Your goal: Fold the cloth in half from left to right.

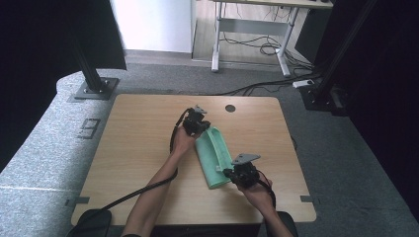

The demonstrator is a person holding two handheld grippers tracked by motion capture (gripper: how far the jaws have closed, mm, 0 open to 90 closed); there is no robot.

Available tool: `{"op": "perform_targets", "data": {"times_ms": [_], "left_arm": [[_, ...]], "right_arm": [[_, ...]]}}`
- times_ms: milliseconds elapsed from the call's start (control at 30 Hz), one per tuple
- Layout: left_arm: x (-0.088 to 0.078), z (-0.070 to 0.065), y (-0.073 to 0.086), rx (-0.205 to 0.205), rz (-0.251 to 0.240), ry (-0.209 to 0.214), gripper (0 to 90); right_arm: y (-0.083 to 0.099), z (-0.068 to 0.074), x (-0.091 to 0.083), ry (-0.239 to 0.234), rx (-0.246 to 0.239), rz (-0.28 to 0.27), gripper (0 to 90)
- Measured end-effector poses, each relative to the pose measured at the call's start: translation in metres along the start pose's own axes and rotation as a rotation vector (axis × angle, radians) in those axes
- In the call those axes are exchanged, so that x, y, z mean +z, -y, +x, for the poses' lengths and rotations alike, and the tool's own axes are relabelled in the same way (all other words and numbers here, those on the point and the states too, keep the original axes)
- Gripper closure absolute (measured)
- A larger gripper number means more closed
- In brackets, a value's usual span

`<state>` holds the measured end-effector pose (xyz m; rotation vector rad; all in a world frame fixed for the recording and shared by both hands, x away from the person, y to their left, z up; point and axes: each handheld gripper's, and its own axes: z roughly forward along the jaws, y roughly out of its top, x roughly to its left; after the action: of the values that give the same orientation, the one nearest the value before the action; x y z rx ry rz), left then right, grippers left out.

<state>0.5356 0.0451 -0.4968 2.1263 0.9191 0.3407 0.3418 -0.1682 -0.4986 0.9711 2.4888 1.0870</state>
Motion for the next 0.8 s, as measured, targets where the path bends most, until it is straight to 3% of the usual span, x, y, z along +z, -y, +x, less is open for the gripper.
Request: {"op": "perform_targets", "data": {"times_ms": [533, 600, 633, 667, 700, 800], "left_arm": [[0.027, -0.009, 0.0, 0.026, 0.051, -0.011, 81.6], [0.029, -0.007, 0.0, 0.021, 0.052, -0.015, 72.8], [0.03, -0.007, 0.001, 0.016, 0.048, -0.022, 72.8], [0.029, -0.007, 0.001, 0.011, 0.041, -0.027, 62.2], [0.029, -0.006, 0.001, 0.006, 0.033, -0.03, 62.2], [0.025, -0.006, 0.0, 0.007, 0.025, -0.03, 49.4]], "right_arm": [[0.015, -0.016, 0.008, 0.011, 0.053, 0.04, 85.7], [0.017, -0.018, 0.01, 0.011, 0.055, 0.046, 85.6], [0.017, -0.018, 0.011, 0.01, 0.056, 0.048, 85.5], [0.018, -0.019, 0.012, 0.01, 0.058, 0.054, 85.3], [0.018, -0.019, 0.012, 0.01, 0.058, 0.054, 85.3], [0.02, -0.022, 0.012, 0.015, 0.062, 0.053, 84.4]]}}
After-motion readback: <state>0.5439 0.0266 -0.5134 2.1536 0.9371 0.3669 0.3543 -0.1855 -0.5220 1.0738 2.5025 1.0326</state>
